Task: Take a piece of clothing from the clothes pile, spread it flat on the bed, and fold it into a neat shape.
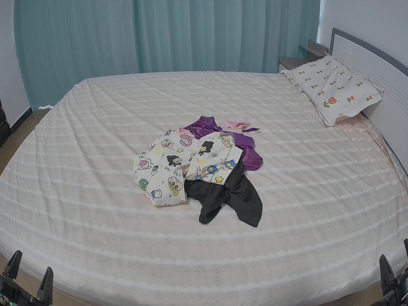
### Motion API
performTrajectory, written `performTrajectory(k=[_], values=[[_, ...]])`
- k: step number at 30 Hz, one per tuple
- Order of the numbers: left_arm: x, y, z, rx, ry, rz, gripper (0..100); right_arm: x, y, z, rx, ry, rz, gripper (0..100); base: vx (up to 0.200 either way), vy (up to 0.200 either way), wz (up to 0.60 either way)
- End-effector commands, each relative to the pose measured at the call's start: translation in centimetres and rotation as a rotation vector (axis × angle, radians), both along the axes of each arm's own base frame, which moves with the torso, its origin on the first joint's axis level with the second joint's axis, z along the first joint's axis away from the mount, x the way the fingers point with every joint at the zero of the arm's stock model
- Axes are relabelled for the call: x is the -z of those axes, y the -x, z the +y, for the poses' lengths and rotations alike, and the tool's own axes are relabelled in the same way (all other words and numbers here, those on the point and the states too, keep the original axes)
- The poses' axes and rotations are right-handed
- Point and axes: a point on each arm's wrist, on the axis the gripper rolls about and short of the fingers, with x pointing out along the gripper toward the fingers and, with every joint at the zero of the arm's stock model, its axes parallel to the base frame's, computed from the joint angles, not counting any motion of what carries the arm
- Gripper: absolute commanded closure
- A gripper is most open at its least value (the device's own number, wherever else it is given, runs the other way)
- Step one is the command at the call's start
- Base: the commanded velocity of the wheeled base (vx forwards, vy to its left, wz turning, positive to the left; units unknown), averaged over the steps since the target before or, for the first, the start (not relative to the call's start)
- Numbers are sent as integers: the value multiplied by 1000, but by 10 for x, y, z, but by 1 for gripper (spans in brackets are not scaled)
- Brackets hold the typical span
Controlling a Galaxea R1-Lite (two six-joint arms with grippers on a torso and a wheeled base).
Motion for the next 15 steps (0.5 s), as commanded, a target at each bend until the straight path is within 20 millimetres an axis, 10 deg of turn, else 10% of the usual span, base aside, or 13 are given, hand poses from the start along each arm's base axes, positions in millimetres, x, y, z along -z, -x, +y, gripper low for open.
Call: performTrajectory(k=[1,6,10,15], values=[[5,0,0,0,1,3,0,5,0,0,0,0,-2,0,0,0,0],[5,0,0,0,0,1,0,0,1,0,-4,-2,-27,0,0,0,0],[5,0,0,0,1,3,0,-73,7,3,-53,-25,-104,0,0,0,0],[5,0,0,2,3,3,0,-70,-23,4,-112,-52,114,0,0,0,0]])
